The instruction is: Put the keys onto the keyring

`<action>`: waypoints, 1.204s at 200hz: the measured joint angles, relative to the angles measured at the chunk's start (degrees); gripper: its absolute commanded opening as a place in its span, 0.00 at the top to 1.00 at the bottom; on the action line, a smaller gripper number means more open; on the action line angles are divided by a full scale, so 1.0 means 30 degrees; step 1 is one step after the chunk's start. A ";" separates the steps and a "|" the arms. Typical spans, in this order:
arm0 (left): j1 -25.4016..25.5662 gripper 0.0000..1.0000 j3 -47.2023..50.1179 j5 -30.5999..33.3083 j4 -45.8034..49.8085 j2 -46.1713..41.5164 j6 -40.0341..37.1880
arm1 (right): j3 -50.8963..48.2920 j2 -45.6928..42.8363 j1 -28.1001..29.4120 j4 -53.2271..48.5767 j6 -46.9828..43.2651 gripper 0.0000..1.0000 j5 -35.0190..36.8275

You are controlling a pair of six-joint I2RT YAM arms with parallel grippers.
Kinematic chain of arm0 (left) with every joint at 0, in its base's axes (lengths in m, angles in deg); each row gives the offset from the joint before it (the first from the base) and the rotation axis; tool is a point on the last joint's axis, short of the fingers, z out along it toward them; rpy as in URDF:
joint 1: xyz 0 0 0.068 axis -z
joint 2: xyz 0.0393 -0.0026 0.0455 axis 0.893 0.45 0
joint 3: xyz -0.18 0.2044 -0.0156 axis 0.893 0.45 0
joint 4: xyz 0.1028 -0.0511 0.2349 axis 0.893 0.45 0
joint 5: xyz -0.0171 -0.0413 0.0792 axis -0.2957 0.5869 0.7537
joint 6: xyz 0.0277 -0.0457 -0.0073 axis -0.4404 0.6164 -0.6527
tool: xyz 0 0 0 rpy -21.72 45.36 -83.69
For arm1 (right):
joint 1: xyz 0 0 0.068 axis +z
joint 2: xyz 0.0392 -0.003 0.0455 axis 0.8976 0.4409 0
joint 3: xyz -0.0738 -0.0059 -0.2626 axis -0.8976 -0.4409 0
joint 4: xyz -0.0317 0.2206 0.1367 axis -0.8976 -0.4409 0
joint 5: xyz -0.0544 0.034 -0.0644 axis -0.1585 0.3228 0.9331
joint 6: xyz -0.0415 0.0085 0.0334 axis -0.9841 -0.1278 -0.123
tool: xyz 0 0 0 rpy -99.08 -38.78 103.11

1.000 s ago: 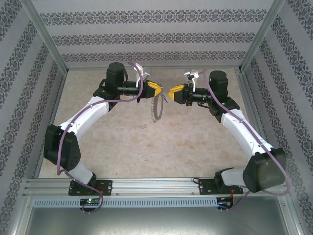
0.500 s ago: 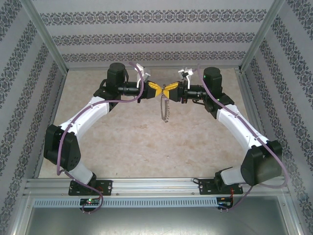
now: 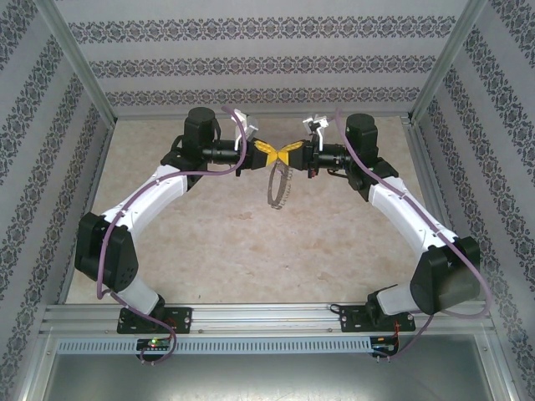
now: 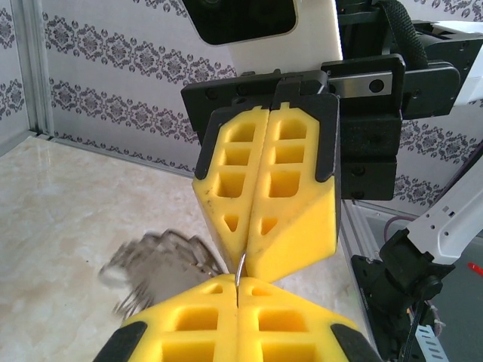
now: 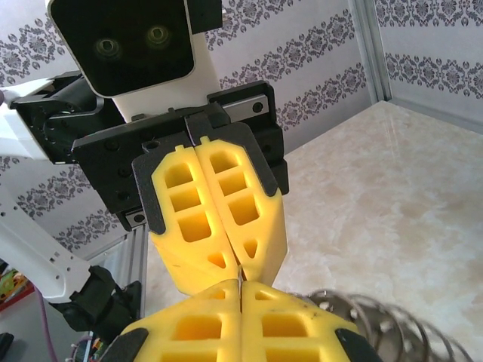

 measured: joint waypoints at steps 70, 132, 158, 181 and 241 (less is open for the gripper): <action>0.0044 0.79 -0.0029 0.1399 0.0925 -0.0729 -0.0758 | 0.1778 0.0510 0.0000 -0.3279 -0.1931 1.00 0.0131; 0.0029 0.22 -0.0335 0.4583 0.2222 -0.1880 -0.2237 | 0.5122 0.1508 0.0000 -0.9020 -0.5377 1.00 0.1195; 0.0029 0.00 -0.0291 0.6317 0.2251 -0.2397 -0.2565 | 0.6302 0.1800 0.0000 -1.0987 -0.6543 1.00 0.1668; 0.0022 0.00 -0.0284 0.7839 0.2244 -0.2973 -0.2849 | 0.7366 0.2011 0.0000 -1.2524 -0.7526 1.00 0.2135; -0.0036 0.00 -0.0379 0.9464 0.2521 -0.3096 -0.3687 | 1.0724 0.2805 0.0000 -1.6910 -1.0171 1.00 0.2900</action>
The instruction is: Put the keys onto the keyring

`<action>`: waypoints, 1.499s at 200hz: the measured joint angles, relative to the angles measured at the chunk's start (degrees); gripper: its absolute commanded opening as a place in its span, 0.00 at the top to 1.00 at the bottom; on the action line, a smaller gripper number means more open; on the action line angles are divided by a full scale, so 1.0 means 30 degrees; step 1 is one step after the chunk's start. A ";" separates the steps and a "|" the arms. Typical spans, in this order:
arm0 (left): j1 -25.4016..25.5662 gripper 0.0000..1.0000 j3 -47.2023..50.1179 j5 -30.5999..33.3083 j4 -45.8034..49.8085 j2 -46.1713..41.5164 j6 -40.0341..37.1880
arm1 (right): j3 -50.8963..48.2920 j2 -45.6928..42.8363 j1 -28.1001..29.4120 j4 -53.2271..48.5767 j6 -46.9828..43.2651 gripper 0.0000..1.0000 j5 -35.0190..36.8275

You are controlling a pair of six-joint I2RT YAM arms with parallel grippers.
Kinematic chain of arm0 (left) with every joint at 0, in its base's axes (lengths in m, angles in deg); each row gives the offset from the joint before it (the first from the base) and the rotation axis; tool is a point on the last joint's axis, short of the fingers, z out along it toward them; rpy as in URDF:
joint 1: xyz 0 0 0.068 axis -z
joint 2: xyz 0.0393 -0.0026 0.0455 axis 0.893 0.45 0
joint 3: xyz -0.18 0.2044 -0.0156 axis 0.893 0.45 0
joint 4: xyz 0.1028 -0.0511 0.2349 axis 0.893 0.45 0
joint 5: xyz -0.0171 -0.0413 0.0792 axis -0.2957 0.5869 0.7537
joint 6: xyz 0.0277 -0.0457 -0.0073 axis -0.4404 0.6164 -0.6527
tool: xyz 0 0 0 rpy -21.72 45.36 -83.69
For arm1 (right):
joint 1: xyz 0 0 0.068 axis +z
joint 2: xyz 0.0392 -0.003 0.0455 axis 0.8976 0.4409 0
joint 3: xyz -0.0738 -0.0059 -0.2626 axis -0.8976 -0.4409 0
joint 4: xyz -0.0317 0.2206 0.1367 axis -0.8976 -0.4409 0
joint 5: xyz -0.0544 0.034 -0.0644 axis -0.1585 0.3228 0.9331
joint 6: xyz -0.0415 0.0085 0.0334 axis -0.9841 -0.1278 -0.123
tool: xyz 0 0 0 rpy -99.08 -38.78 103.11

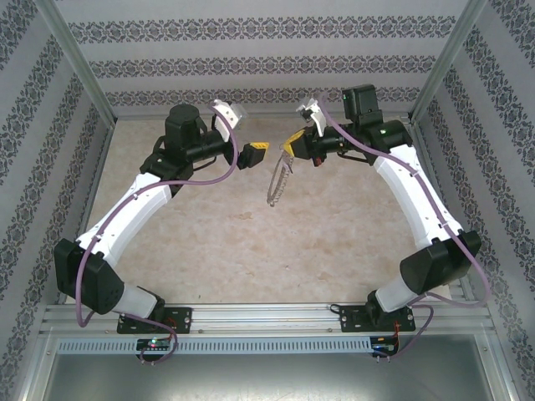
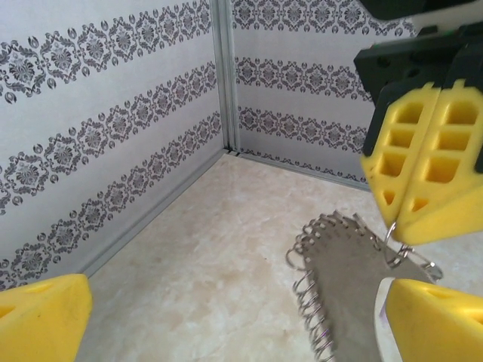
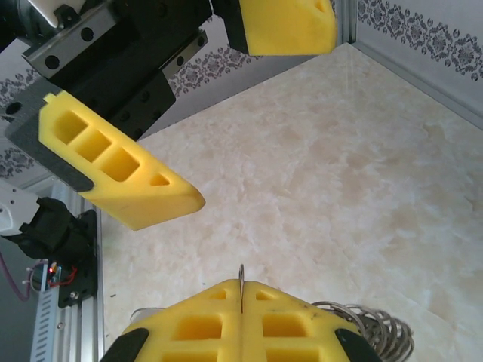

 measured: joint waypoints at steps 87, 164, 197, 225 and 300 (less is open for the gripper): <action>-0.0211 0.16 -0.5217 -0.4707 0.7133 0.2659 -0.2834 | 0.5100 0.2251 0.0386 -0.6674 -0.3985 1.00 0.1413; -0.0204 0.40 -0.7927 -0.7825 1.1941 0.4452 -0.5151 | 0.6878 0.3162 0.1137 -0.9180 -0.5399 1.00 0.1727; -0.0204 0.41 -0.8211 -0.8568 1.2830 0.4779 -0.5493 | 0.6980 0.3198 0.1377 -0.9369 -0.5544 1.00 0.1792; -0.0168 0.42 -0.8276 -0.9012 1.3063 0.4860 -0.5697 | 0.7249 0.3300 0.1545 -0.9369 -0.5537 1.00 0.1807; 0.0102 0.53 -0.8349 -0.9668 1.3296 0.4947 -0.5807 | 0.7890 0.4058 0.2004 -0.9369 -0.5530 1.00 0.1931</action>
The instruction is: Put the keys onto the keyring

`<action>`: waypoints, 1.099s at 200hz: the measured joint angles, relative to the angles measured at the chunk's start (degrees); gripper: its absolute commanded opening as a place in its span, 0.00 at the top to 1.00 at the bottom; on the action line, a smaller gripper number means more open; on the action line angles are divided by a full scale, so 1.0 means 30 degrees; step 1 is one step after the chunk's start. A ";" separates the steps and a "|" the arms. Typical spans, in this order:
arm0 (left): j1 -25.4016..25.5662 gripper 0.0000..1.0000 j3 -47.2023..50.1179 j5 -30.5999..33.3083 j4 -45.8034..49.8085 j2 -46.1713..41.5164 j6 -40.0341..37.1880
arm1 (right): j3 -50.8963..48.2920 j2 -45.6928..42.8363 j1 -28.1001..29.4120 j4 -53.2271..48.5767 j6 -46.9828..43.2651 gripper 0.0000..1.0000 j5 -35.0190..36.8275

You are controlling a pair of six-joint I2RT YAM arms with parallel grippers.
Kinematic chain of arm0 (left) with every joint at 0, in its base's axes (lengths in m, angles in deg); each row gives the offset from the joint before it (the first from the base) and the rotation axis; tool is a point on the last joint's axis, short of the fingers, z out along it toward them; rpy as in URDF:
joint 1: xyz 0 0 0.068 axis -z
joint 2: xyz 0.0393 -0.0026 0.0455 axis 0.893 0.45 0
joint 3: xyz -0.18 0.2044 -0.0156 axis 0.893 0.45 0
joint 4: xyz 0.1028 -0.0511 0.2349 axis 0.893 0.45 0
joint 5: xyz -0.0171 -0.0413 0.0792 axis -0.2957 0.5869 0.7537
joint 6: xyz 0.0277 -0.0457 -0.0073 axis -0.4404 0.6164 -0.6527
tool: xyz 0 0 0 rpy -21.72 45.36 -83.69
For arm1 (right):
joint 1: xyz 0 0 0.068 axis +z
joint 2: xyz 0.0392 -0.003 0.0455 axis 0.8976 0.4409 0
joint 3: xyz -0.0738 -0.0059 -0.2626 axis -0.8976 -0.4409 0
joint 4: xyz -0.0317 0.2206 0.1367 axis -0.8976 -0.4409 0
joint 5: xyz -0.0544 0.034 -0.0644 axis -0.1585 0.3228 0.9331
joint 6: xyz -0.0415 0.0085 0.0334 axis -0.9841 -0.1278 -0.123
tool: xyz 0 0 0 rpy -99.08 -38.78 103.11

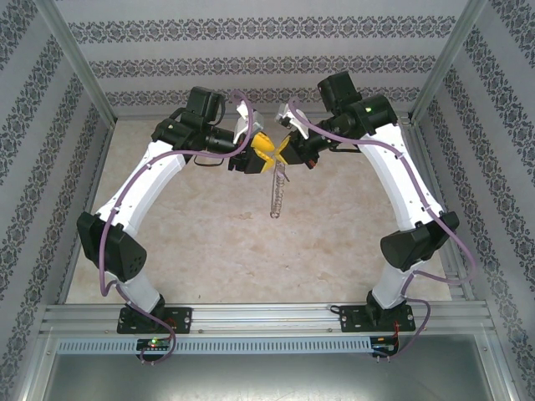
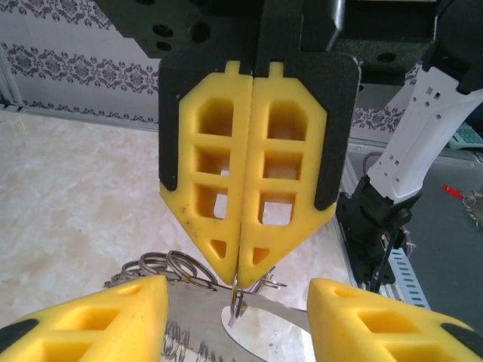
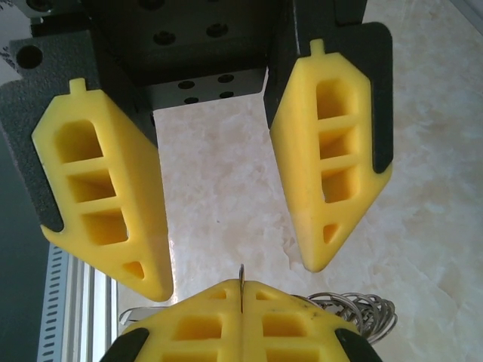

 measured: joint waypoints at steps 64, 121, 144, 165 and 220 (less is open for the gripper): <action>0.0095 0.77 -0.0240 -0.0131 0.0510 0.0335 -0.0408 | 0.0007 0.0022 0.0036 0.0015 0.0007 1.00 0.0007; 0.0066 1.00 -0.0248 -0.0058 0.0794 0.0357 -0.0685 | 0.0015 0.0022 0.0036 0.0051 0.0160 0.89 0.0131; 0.0058 1.00 -0.0073 -0.0066 0.0423 0.0306 -0.0408 | -0.0612 -0.0306 -0.0153 0.1129 0.0918 0.72 0.0299; 0.0095 1.00 0.0714 0.0197 -0.0882 0.0117 0.0117 | -0.3847 -0.2106 -0.0838 0.4065 0.2499 0.67 -0.0270; 0.0087 1.00 0.2667 0.0459 -0.3585 -0.0568 0.1749 | -1.4426 -0.8677 -0.2885 1.4273 0.8386 0.55 -0.2040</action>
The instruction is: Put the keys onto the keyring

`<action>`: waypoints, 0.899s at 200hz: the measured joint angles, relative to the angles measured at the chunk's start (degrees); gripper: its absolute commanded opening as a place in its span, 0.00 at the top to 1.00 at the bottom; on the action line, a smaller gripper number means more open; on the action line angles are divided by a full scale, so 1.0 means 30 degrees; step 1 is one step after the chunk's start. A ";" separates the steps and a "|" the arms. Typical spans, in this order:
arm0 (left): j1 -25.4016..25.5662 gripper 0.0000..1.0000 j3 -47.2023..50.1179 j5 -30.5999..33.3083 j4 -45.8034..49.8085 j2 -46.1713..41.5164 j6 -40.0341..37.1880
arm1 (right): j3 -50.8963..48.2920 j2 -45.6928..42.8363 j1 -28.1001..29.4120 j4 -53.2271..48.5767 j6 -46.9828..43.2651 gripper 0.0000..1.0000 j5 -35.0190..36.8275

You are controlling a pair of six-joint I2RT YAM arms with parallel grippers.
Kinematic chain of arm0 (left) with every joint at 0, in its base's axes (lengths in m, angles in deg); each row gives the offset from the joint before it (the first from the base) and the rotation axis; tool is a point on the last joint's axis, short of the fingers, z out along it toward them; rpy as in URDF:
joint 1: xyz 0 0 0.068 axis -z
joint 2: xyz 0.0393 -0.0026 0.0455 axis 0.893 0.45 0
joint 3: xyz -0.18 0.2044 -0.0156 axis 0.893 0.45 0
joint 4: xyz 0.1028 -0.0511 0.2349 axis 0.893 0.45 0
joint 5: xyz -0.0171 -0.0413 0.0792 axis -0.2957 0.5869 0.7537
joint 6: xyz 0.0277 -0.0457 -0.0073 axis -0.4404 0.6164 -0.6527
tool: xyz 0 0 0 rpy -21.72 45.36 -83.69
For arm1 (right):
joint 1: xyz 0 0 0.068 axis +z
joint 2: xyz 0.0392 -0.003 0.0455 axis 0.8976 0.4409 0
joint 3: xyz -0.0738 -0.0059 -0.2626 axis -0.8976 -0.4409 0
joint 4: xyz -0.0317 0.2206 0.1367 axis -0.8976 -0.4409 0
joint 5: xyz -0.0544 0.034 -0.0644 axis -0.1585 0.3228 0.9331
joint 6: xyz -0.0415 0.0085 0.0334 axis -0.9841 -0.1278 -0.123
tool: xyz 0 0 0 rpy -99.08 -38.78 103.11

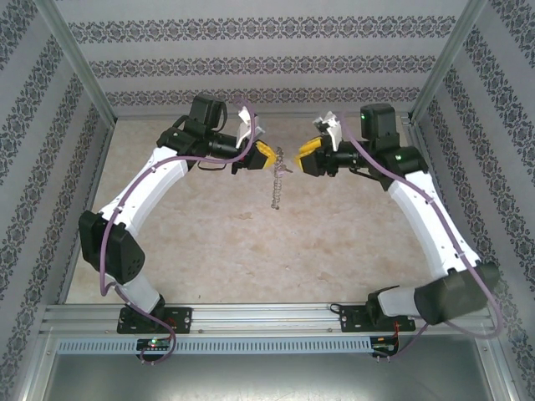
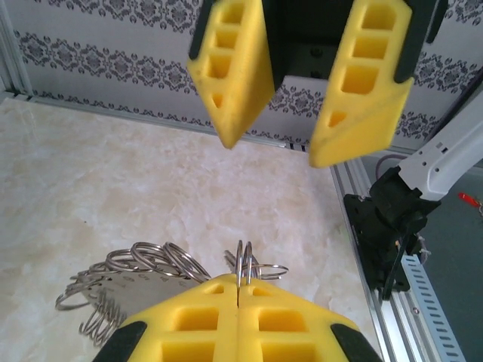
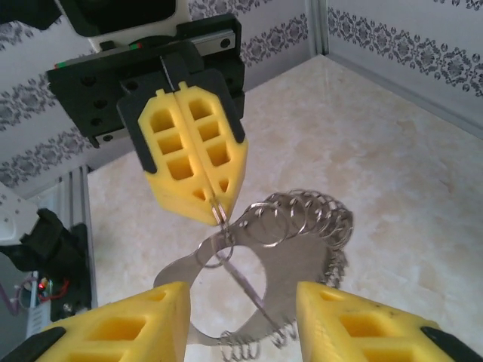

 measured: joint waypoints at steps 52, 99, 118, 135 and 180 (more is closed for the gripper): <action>0.0007 1.00 0.0189 -0.0270 -0.1800 -0.0357 0.1297 | -0.3104 -0.0459 0.0153 0.4503 0.2594 0.54 -0.1406; 0.0007 1.00 0.0452 -0.0590 -0.2943 -0.0510 0.2295 | -0.3118 -0.0386 0.0648 0.5952 0.3162 0.54 -0.2040; 0.0007 1.00 0.0495 -0.0583 -0.3300 -0.0510 0.2608 | -0.3118 -0.0109 0.0794 0.6178 0.3206 0.59 -0.2244; 0.0007 1.00 0.0641 -0.0583 -0.3803 -0.0532 0.2973 | -0.3118 0.0306 0.0896 0.6339 0.3155 0.77 -0.2404; 0.0007 1.00 0.1129 -0.0576 -0.4772 -0.0670 0.3832 | -0.3118 0.0903 0.1049 0.6477 0.3512 1.00 -0.2725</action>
